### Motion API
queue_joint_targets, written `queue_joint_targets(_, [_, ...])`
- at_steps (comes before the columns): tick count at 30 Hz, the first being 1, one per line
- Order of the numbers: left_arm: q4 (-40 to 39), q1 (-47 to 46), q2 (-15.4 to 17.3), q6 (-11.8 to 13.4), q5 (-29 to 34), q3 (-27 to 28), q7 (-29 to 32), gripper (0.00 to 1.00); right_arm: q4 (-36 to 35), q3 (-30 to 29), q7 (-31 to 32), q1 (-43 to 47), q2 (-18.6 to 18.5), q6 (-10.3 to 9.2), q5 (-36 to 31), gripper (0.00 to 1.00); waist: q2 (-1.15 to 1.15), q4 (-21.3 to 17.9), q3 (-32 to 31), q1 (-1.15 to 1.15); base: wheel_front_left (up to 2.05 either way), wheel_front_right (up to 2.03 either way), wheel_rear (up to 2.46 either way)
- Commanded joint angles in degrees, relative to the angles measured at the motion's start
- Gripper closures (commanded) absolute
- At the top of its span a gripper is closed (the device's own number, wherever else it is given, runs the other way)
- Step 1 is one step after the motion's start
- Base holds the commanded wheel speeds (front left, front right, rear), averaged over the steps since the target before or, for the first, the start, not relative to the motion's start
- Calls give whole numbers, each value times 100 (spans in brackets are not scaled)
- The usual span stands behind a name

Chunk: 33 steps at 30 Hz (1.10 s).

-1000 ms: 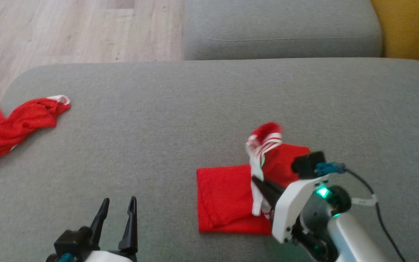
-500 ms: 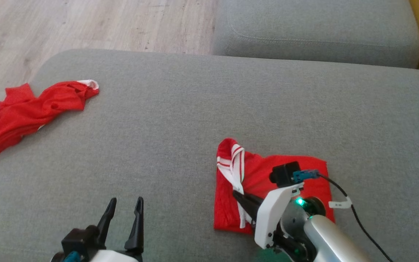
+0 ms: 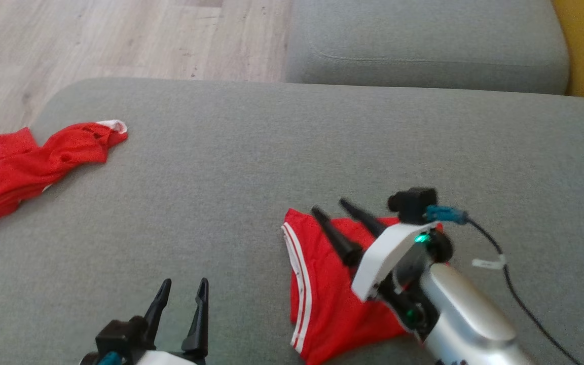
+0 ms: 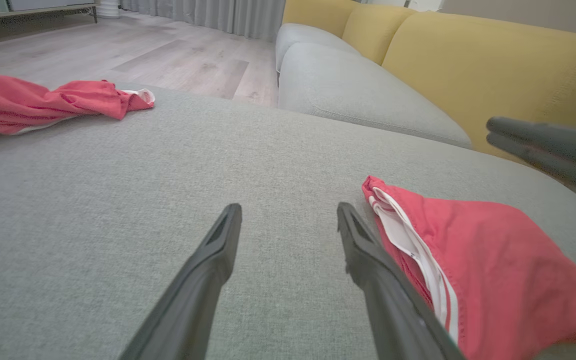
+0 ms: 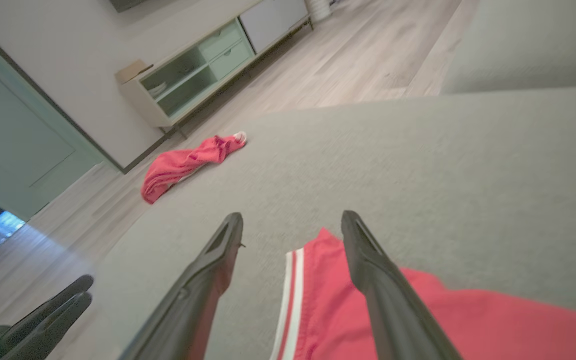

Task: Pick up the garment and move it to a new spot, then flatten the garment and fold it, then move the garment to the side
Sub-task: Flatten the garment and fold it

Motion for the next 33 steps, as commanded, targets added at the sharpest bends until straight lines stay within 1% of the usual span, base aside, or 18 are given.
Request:
queue_joint_targets(1, [-155, -302, 27, 11, 71, 155, -25, 0, -180, -114, -211, -284, 80, 39, -274, 0, 0, -78, -23, 0, 0, 0, 0])
queue_joint_targets(5, [-141, -377, 15, 4, 125, 114, -22, 0, -156, -739, -626, -239, 80, 39, -1113, 0, 0, -199, -40, 0, 0, 0, 0])
queue_joint_targets(8, [-121, -468, -13, 19, 156, 109, -17, 0, -274, -1274, -849, -5, 81, 39, -1667, 0, 0, -280, -62, 0, 0, 0, 0])
queue_joint_targets(9, [-121, -468, -13, 19, 156, 109, -17, 0, -274, -1274, -849, -5, 81, 39, -1667, 0, 0, -280, -62, 0, 0, 0, 0])
queue_joint_targets(10, [-112, -491, -22, 30, 156, 119, -18, 0, -346, -1448, -896, 105, 81, 39, -1834, 0, 0, -309, -72, 0, 0, 0, 0])
queue_joint_targets(16, [5, -481, -39, 69, 111, 254, -109, 0, -1034, -2389, -1184, 949, 81, 39, -2689, 0, 0, -433, -156, 0, 0, 0, 0])
queue_joint_targets(17, [32, -455, -37, 90, 108, 295, -136, 0, -1175, -2528, -1209, 1106, 81, 39, -2800, 0, 0, -445, -171, 0, 0, 0, 0])
queue_joint_targets(18, [61, -382, -35, 131, 95, 375, -183, 0, -1462, -2767, -1233, 1424, 81, 39, -2956, 0, 0, -462, -198, 0, 0, 0, 0])
queue_joint_targets(22, [105, -200, 7, 199, 125, 514, -257, 0, -1964, -3098, -1232, 1995, 81, 39, -3007, 0, 0, -478, -252, 0, 0, 0, 0])
queue_joint_targets(25, [103, -44, 7, 219, 122, 637, -294, 0, -2240, -3240, -1222, 2337, 81, 39, -2978, 0, 0, -488, -283, 0, 0, 0, 0])
queue_joint_targets(33, [58, 260, -35, 193, 175, 950, -332, 0, -2418, -3277, -1265, 2767, 81, 39, -2906, 0, 0, -494, -364, 0, 0, 0, 0])
